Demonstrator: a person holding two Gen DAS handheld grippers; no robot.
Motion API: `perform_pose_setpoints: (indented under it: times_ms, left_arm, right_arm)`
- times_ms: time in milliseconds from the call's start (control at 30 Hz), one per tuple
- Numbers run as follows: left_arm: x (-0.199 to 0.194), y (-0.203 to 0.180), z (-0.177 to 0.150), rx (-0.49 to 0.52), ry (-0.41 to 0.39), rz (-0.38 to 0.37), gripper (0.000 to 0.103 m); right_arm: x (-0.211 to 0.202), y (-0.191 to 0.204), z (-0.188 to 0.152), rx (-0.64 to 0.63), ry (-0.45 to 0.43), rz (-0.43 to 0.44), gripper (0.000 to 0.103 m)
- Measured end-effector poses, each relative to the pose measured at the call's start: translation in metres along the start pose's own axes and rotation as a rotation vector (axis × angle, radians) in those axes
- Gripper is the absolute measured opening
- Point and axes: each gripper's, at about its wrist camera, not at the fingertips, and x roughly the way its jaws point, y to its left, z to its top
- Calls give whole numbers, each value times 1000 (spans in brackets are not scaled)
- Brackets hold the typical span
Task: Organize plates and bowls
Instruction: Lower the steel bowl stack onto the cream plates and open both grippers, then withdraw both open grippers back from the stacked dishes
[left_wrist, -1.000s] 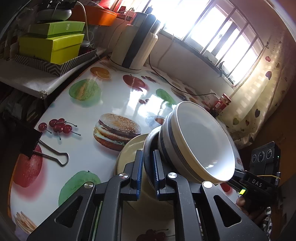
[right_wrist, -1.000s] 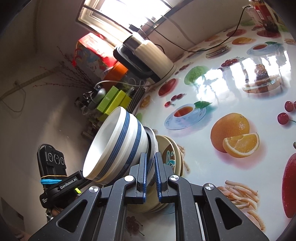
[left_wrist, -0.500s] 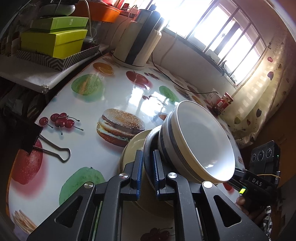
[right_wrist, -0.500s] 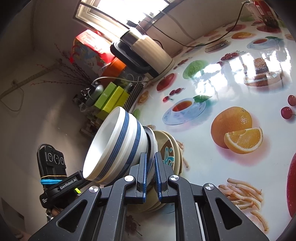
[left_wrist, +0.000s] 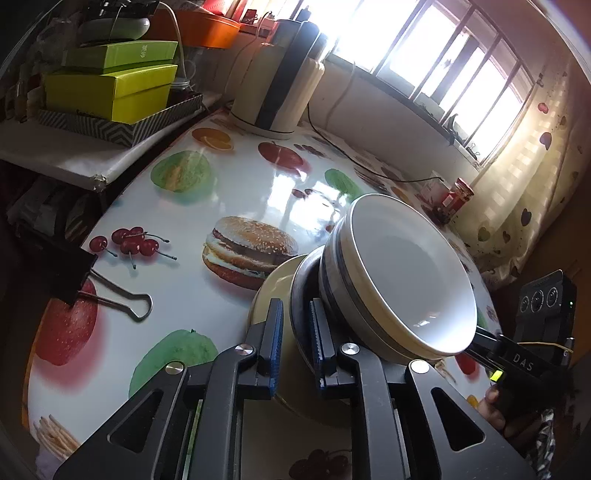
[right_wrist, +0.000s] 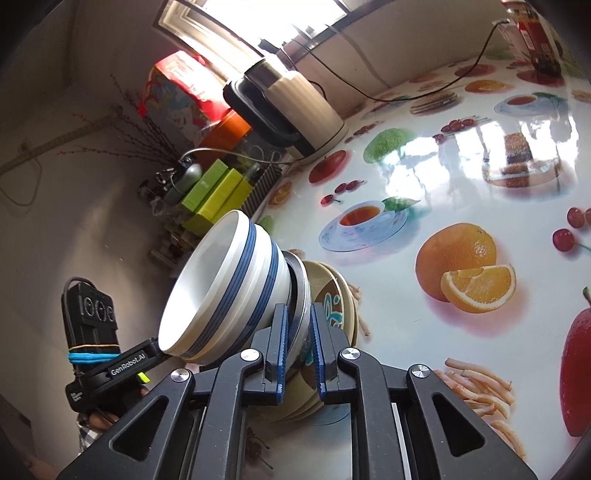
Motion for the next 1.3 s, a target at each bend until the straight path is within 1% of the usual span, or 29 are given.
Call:
perform_pose_setpoints:
  times_ms: [100, 167, 200, 233, 267, 367, 433, 500, 600, 733, 833, 900, 1033, 1300]
  left_arm:
    - [-3, -1, -2, 12, -8, 23, 23]
    - [-6, 0, -3, 11, -10, 28, 26]
    - [-7, 0, -3, 9, -12, 33, 28]
    - [-9, 0, -4, 8, -16, 34, 29]
    - [-11, 0, -5, 8, -19, 34, 30]
    - [-16, 0, -7, 13, -26, 43, 36]
    - [-20, -1, -9, 20, -34, 43, 38]
    - [-25, -2, -12, 31, -42, 53, 40]
    - [-28, -2, -17, 33, -42, 67, 40]
    - [-33, -5, -25, 42, -43, 83, 40]
    - [-38, -7, -30, 54, -55, 108, 40]
    - [-40, -8, -33, 59, -62, 120, 40]
    - [-46, -13, -40, 88, -79, 171, 40]
    - [-49, -23, -54, 126, -79, 219, 40]
  right_arm:
    - [-2, 4, -1, -35, -2, -38, 21]
    - [-4, 4, -2, -45, -8, -48, 23]
    - [-5, 5, -2, -51, -13, -55, 26]
    - [-6, 5, -3, -57, -16, -66, 31]
    - [-7, 5, -3, -63, -19, -80, 33]
    - [-10, 8, -4, -75, -26, -84, 35]
    - [-14, 9, -5, -80, -34, -92, 41]
    - [-17, 11, -6, -86, -44, -90, 42]
    - [-22, 17, -8, -108, -53, -92, 46]
    - [-26, 24, -13, -137, -55, -105, 48]
    - [-30, 29, -17, -153, -58, -118, 50]
    - [-33, 30, -20, -160, -63, -121, 51]
    - [-37, 32, -25, -169, -65, -138, 51]
    - [-44, 36, -35, -201, -62, -178, 53]
